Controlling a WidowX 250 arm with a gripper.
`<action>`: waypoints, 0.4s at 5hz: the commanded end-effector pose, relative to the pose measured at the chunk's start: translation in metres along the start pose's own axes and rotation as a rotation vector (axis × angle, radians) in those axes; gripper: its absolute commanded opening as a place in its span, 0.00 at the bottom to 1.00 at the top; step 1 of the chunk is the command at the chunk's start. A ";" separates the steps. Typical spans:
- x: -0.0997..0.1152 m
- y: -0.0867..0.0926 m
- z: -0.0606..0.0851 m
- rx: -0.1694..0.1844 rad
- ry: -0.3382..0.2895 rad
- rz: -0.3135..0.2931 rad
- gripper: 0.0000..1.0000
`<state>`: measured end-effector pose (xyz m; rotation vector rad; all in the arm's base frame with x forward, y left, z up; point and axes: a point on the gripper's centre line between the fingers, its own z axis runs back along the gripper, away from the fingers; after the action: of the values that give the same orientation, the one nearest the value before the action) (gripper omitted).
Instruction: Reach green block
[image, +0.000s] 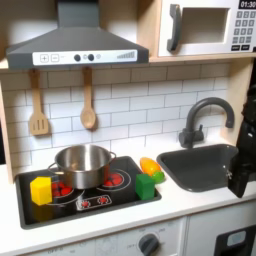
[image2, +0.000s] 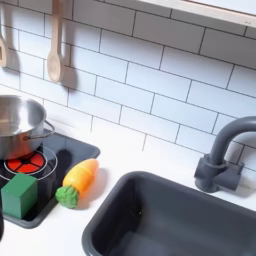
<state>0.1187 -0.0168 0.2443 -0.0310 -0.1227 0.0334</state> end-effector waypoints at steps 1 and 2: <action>0.000 0.000 0.000 0.000 0.000 0.000 1.00; 0.014 0.001 0.001 -0.002 -0.002 0.014 1.00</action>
<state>0.1319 -0.0144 0.2419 -0.0274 -0.1080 0.0427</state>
